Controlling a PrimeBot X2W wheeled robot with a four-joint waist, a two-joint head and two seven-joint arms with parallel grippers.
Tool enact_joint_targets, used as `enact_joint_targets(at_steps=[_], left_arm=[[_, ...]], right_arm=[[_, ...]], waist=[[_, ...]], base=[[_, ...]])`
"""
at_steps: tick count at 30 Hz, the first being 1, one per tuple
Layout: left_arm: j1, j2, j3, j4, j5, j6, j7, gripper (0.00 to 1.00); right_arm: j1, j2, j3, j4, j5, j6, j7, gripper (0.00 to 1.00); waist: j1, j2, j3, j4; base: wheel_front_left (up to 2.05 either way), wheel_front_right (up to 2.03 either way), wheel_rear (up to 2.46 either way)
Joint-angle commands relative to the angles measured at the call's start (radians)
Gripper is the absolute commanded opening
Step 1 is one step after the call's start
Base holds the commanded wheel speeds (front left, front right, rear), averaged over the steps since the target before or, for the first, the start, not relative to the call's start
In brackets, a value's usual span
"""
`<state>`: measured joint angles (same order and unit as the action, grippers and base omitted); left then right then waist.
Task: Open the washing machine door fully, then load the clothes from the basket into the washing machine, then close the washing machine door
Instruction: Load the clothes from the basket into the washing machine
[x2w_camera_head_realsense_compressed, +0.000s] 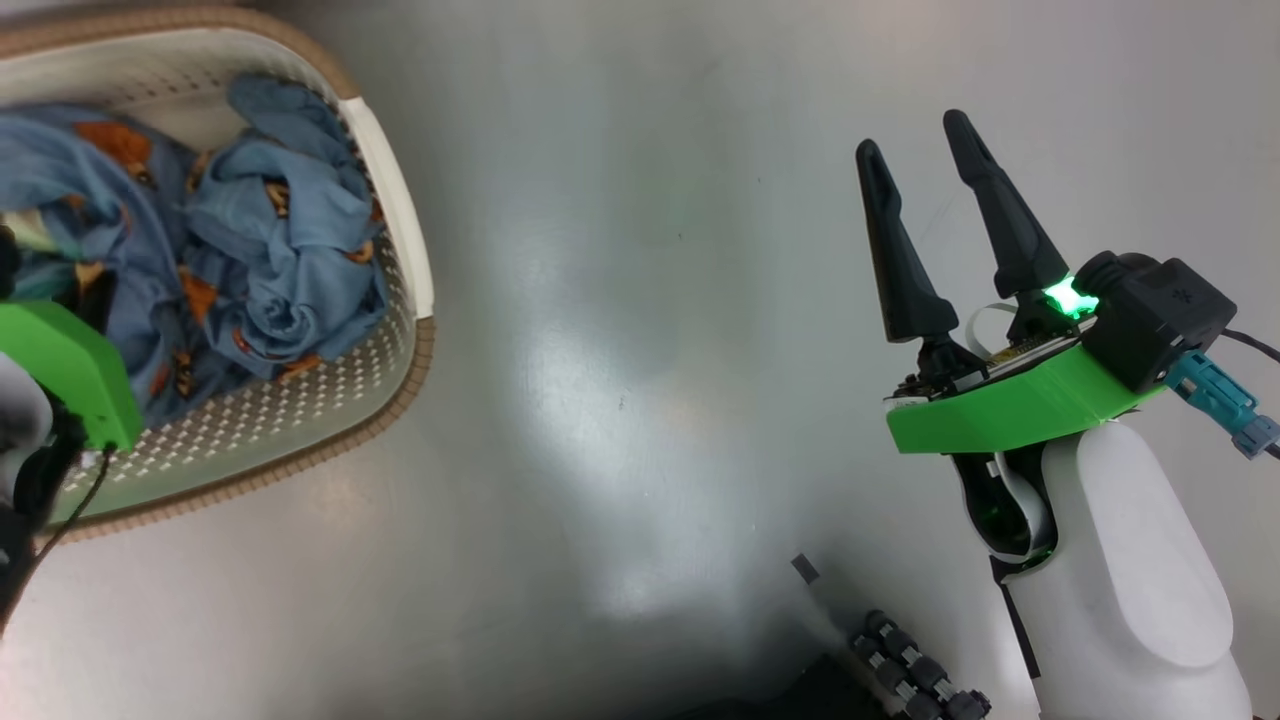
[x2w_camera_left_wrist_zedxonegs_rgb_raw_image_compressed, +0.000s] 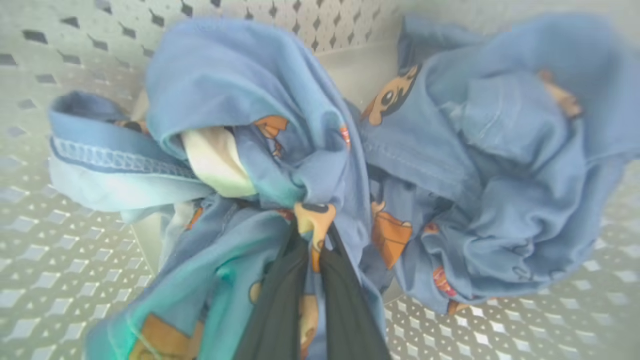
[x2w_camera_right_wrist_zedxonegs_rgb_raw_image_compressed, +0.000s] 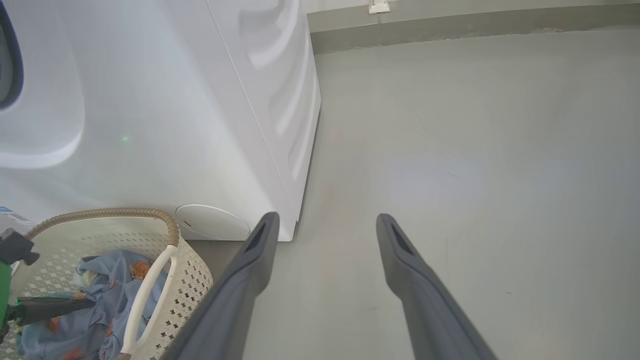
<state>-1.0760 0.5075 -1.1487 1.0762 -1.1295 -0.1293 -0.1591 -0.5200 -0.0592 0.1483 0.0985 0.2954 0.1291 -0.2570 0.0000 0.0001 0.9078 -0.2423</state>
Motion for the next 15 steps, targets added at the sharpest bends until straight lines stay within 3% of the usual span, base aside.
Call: enact_joint_targets(at_steps=[1,10,15], left_arm=[[0.000,0.033,0.026,-0.005,-0.016,-0.001,-0.020,0.00],[0.065,0.021,0.086,-0.049,-0.094,-0.001,-0.101,0.00],[0.121,0.019,0.221,-0.103,-0.033,-0.001,-0.102,0.00]], right_arm=[[0.035,0.009,0.013,-0.017,0.002,0.002,-0.005,1.00],[0.054,0.009,-0.010,0.001,-0.003,0.002,-0.005,1.00],[0.086,0.009,-0.031,0.018,-0.014,0.002,-0.005,1.00]], waist=[[0.0000,-0.0001,-0.021,0.014],[0.0000,-0.0001,-0.151,0.059],[0.0000,-0.0001,-0.238,0.089]], base=[[0.00,0.00,0.00],[0.00,0.00,0.00],[0.00,0.00,0.00]])
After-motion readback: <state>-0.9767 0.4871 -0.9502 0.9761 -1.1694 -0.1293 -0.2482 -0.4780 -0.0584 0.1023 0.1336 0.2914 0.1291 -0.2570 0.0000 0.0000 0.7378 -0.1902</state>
